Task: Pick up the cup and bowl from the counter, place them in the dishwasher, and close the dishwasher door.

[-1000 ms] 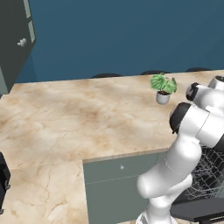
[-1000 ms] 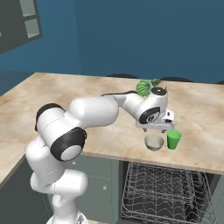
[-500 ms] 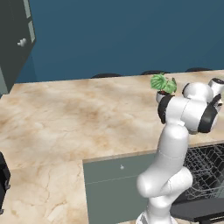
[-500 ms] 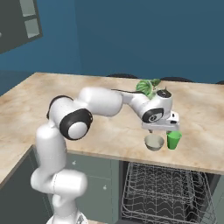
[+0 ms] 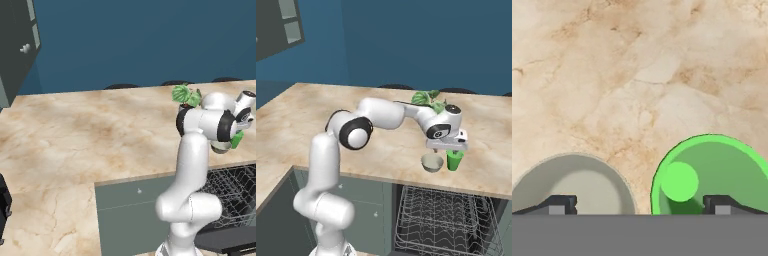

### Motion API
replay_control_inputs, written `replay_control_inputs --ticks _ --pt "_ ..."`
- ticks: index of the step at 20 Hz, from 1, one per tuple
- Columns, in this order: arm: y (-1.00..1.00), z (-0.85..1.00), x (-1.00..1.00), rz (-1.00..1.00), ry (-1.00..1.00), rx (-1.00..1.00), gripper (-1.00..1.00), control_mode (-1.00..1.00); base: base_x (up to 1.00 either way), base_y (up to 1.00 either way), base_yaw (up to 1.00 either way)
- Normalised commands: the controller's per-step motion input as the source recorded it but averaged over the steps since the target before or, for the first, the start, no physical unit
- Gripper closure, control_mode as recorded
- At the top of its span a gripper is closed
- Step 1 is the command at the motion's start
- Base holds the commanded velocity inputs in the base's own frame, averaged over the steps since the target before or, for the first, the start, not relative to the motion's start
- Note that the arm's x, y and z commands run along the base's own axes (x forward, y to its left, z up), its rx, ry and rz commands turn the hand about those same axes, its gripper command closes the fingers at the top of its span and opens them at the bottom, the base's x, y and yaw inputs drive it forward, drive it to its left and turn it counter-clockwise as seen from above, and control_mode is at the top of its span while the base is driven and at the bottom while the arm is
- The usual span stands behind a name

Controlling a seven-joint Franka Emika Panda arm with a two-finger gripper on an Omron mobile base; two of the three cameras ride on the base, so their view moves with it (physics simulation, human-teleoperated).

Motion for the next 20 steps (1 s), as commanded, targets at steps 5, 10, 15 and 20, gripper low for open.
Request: replay_control_inputs --ticks 5,10,15,20 --pt "-0.24 -0.22 0.38 0.00 0.03 0.04 -1.00 -1.00 0.00 0.00 0.00" --pt "-0.12 -0.37 0.36 0.00 0.05 0.05 -1.00 -1.00 0.00 0.00 0.00" --pt "-0.02 -0.41 0.30 0.00 0.04 0.05 -1.00 -1.00 0.00 0.00 0.00" --pt "0.00 -0.12 0.02 0.00 0.00 0.00 1.00 -1.00 0.00 0.00 0.00"
